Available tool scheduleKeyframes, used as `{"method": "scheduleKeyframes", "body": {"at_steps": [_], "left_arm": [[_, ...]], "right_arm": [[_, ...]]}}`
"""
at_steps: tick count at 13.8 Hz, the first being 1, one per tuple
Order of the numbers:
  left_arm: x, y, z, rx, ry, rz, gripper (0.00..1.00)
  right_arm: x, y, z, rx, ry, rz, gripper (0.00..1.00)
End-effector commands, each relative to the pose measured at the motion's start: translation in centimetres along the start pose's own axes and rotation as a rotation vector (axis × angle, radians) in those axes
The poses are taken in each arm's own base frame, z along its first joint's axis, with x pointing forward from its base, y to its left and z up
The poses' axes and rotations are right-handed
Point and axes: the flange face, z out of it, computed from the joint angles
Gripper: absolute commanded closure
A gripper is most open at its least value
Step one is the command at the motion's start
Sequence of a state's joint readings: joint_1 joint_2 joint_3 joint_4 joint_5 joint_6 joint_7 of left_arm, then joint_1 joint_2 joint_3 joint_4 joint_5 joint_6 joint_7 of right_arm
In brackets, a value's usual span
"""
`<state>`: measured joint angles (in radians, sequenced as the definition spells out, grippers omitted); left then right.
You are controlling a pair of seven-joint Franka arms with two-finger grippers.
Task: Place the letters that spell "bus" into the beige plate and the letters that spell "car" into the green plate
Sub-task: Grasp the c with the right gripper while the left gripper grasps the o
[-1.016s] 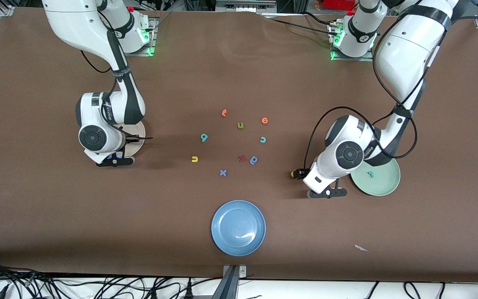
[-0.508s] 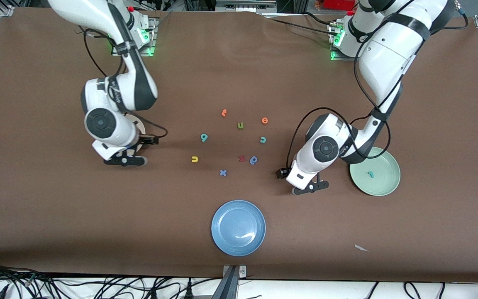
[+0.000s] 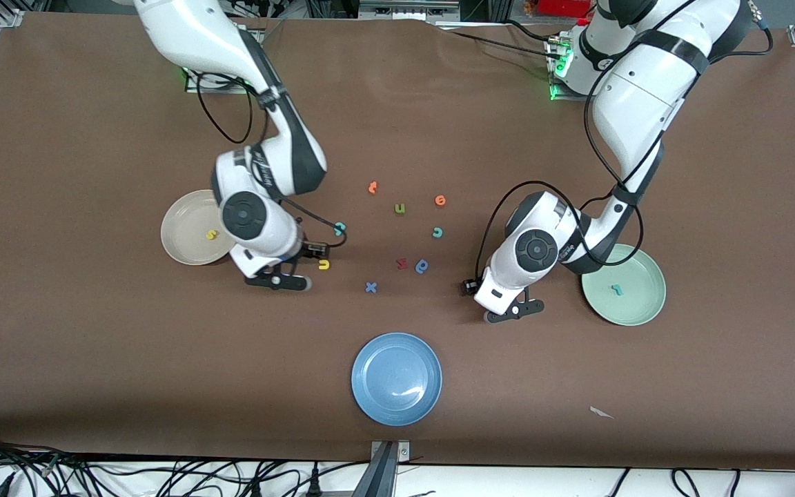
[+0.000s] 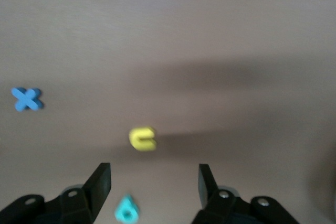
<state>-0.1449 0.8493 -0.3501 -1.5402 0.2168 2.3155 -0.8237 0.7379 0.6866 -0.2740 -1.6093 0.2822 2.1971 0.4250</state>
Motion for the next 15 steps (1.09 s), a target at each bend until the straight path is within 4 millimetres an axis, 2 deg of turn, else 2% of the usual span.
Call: {"method": "scheduleKeyframes", "body": {"at_steps": [1, 5, 8, 11, 14, 15], "left_arm": [[0.1, 0.0, -0.3, 0.013, 0.013, -0.050, 0.28], [0.3, -0.2, -0.4, 0.009, 0.011, -0.091, 0.37], [0.2, -0.1, -0.4, 0.014, 0.009, -0.103, 0.47], [0.1, -0.3, -0.3, 0.024, 0.003, -0.103, 0.60], [0.2, -0.4, -0.3, 0.029, 0.006, -0.100, 0.70], [0.2, -0.4, -0.2, 0.030, 0.005, -0.100, 0.73]], "right_arm": [[0.3, -2.2, 2.4, 0.010, 0.052, -0.012, 0.39], [0.2, -1.8, 3.5, -0.012, 0.044, -0.024, 0.40], [0.1, -1.6, 4.9, -0.026, 0.031, -0.020, 0.43], [-0.2, -1.8, 5.3, -0.029, 0.026, -0.022, 0.48], [-0.4, -1.9, 5.7, -0.033, 0.022, -0.022, 0.82], [-0.4, -2.0, 5.7, -0.036, 0.022, -0.029, 0.89]]}}
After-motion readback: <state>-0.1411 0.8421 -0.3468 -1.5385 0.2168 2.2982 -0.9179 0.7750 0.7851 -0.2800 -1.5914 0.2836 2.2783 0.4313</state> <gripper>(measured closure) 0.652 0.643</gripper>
